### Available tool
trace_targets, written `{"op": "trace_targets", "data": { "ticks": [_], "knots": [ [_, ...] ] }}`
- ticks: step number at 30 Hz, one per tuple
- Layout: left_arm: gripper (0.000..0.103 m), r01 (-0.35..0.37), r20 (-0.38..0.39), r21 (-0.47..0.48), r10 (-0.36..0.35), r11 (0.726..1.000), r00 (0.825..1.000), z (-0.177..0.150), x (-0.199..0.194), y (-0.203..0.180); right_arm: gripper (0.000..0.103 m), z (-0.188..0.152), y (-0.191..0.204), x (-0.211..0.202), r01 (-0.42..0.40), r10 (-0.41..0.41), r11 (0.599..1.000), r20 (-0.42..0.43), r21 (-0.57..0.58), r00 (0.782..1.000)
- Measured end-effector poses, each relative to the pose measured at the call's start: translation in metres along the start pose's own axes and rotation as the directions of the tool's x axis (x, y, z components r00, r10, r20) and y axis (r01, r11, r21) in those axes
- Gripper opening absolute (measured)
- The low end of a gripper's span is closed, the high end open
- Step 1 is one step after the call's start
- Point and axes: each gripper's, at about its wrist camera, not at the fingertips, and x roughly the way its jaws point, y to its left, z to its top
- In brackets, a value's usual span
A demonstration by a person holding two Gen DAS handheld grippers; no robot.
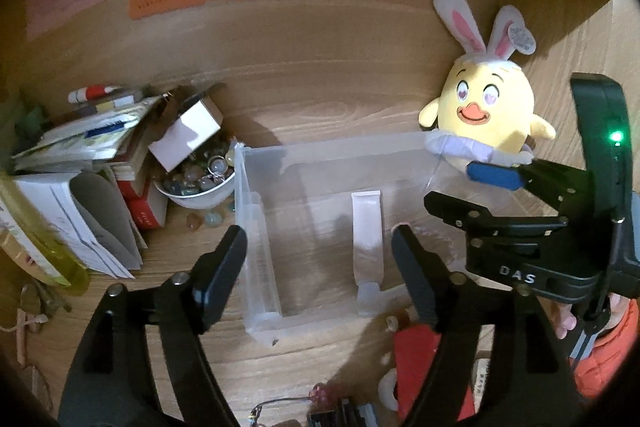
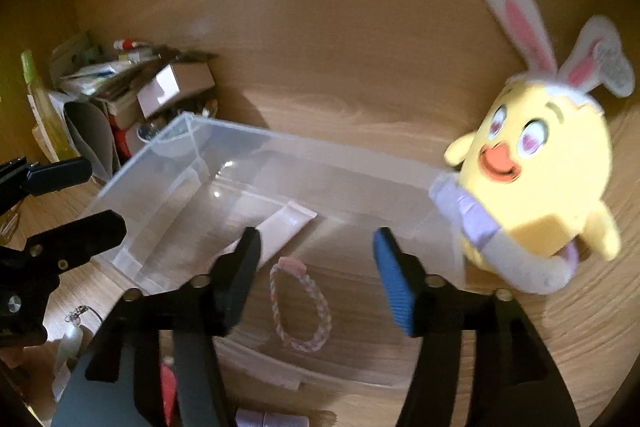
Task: Organize objects
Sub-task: 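Open both tools to drop the rope loop and tube into the box, then move the right tool toward the white domino tile while the left tool approaches the dark pump bottle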
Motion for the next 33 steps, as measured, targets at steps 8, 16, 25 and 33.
{"op": "trace_targets", "data": {
  "ticks": [8,16,25,33],
  "knots": [
    [0.093,-0.001,0.044,0.005,0.001,1.0,0.999,-0.002,-0.027,0.003,0.078,-0.003,0.004,-0.04,0.013,-0.012,1.0,0.074,-0.005,0.997],
    [0.095,0.0,0.061,-0.009,0.001,1.0,0.998,-0.009,-0.047,0.005,0.083,-0.016,0.001,-0.077,0.003,-0.004,1.0,0.122,0.004,0.993],
    [0.095,-0.015,0.044,-0.051,0.017,0.999,0.999,-0.028,-0.062,0.018,0.084,-0.038,0.0,-0.106,-0.003,-0.001,1.0,0.149,0.026,0.989],
    [0.095,-0.03,-0.022,-0.063,0.029,0.998,0.999,-0.052,-0.063,0.027,0.084,-0.065,0.001,-0.107,-0.021,0.017,0.999,0.098,0.039,0.995]
  ]
}}
